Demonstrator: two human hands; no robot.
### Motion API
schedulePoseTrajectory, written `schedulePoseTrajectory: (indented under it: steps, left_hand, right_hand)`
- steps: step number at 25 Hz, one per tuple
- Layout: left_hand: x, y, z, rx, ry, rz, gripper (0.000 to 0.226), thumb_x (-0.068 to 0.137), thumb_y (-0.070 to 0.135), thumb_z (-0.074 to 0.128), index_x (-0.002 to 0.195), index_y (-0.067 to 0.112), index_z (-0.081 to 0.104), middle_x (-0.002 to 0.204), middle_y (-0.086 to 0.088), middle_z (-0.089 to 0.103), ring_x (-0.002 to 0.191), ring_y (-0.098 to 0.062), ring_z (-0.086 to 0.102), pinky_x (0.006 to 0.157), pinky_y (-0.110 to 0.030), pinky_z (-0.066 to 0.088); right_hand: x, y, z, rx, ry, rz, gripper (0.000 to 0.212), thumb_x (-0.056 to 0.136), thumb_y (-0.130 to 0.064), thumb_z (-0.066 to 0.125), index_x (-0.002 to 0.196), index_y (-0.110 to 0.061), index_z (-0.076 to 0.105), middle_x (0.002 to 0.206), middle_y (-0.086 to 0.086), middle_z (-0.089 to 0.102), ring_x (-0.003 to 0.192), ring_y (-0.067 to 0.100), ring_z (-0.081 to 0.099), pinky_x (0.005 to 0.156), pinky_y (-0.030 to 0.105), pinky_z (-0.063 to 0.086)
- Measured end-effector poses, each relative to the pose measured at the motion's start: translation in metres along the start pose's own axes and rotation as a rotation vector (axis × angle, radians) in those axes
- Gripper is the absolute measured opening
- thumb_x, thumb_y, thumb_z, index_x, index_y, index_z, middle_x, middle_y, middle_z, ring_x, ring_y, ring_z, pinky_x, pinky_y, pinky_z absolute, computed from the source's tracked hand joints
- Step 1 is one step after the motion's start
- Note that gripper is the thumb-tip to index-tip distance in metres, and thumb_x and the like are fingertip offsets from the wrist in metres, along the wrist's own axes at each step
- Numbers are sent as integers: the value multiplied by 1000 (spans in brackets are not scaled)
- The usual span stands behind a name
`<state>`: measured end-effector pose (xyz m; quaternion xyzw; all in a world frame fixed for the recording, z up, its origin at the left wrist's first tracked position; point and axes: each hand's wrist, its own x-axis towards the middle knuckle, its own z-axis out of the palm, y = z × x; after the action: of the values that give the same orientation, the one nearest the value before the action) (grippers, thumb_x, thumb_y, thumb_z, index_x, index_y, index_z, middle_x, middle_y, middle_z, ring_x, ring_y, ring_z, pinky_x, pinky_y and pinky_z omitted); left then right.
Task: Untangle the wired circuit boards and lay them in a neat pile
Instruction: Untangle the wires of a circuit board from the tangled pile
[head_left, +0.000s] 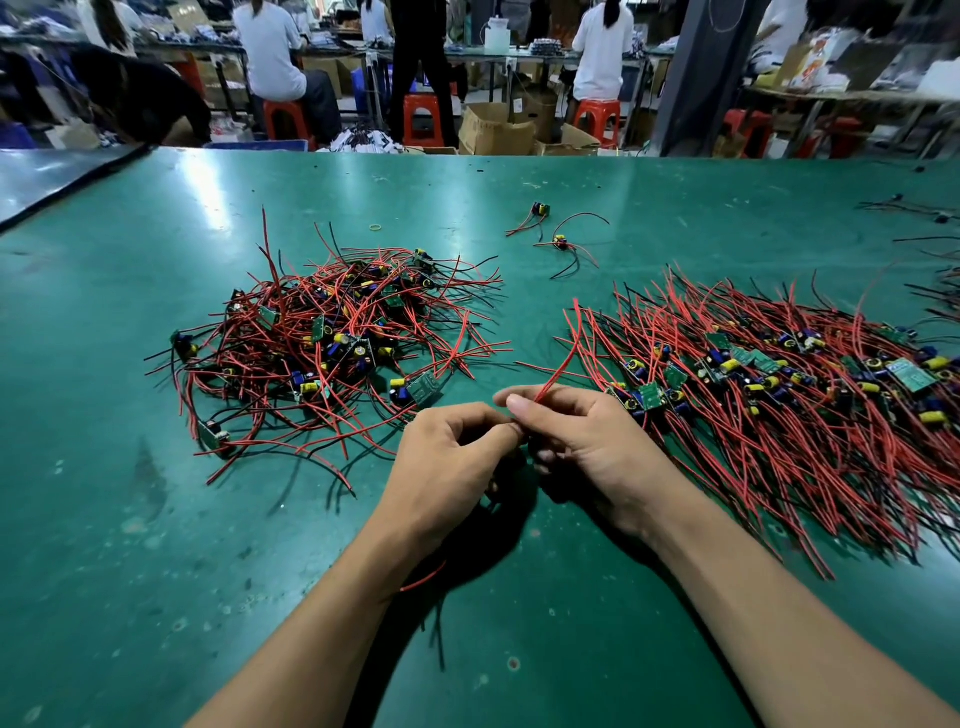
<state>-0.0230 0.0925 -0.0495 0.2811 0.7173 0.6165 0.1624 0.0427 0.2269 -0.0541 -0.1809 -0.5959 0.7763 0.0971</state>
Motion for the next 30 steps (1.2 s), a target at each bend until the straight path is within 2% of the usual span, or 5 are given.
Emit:
schedulePoseTrajectory:
  steps: [2,7,11,20,30]
  left_hand:
    - [0,-1,-1,-31,-37,-24,17,86,4,63,72,5,72,62,-12,67,51,-13,54,49,-19,42]
    - [1,-4,-5,-122,-128,-112,15,84,5,67,70,4,72,60,-7,62,54,-16,50,50,-22,39]
    - [-1,-1,-6,-130,-193,-117,12,73,19,69,66,10,74,60,-3,64,56,-14,52,53,-21,41]
    - [1,-5,-8,-125,-199,-97,13,70,23,67,66,13,74,67,-9,69,62,-14,55,57,-18,42]
    - [1,-4,-9,-129,-228,-94,15,71,21,67,66,9,73,63,-6,66,60,-14,55,56,-18,42]
  right_hand:
    - [1,2,-1,-25,5,-9,20,84,-30,74,98,-16,78,59,-3,51,45,8,37,47,21,23]
    - [5,-4,-7,117,168,-134,17,81,-29,71,80,-13,75,61,-4,53,41,5,38,40,19,27]
    - [10,-11,-14,285,299,-174,18,92,-16,65,100,0,61,63,-8,64,39,3,37,38,15,32]
    - [7,-18,-12,559,210,-26,17,74,-26,71,69,-10,71,57,-6,45,37,2,36,36,14,32]
    - [13,-9,-12,414,509,-276,32,86,-3,72,72,-19,49,65,-4,53,36,3,32,37,16,27]
